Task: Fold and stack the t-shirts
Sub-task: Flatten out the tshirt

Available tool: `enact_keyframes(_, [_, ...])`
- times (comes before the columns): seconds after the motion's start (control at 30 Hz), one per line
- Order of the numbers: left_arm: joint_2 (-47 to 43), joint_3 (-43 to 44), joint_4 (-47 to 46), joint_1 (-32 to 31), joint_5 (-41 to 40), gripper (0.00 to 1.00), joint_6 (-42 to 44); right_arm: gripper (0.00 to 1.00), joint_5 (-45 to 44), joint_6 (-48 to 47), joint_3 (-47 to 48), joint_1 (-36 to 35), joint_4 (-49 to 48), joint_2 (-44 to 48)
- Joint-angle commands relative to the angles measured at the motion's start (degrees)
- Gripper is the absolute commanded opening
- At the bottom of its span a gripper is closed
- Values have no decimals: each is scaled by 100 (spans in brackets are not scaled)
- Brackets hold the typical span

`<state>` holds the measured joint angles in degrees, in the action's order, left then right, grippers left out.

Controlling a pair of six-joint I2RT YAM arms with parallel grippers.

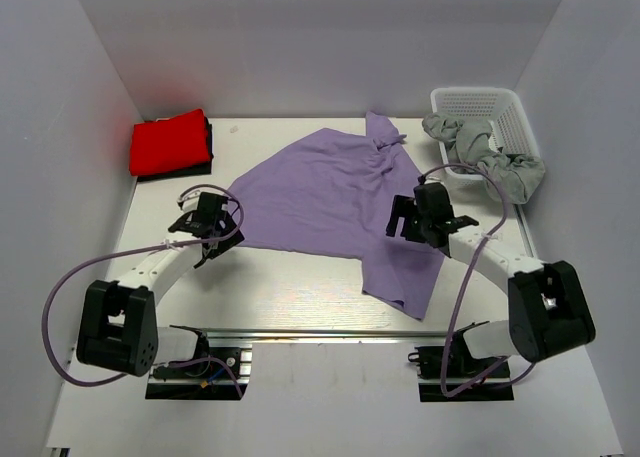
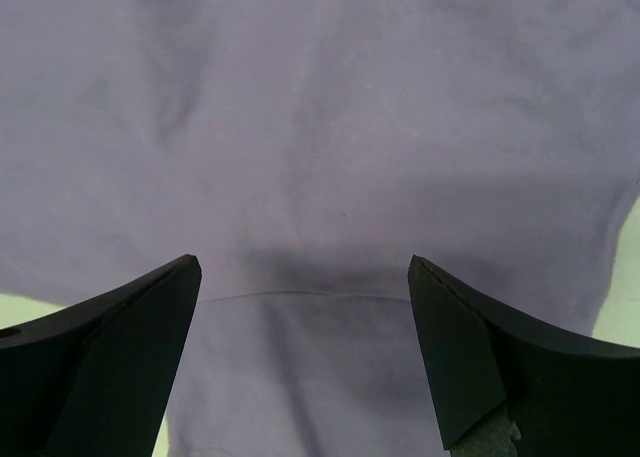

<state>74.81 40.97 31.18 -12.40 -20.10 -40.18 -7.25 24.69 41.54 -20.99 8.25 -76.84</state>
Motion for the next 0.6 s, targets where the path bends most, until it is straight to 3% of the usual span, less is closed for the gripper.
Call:
enact_keyframes(0.0, [-378,-80,-270,63,-56,99,-183,90,-339,212,47,16,80,-427])
enact_keyframes(0.23, [-388,-80,-350,299,-196,99,-183,90,-75,133,1110,51,80,-2220])
enact_keyframes(0.37, [-265,-28,-454,449,-12,99,-244,90,-295,2,2338,78,186,-3316])
enact_keyframes(0.57, [86,95,-455,792,164,99,-192,90,-58,-324,3623,157,194,-3918])
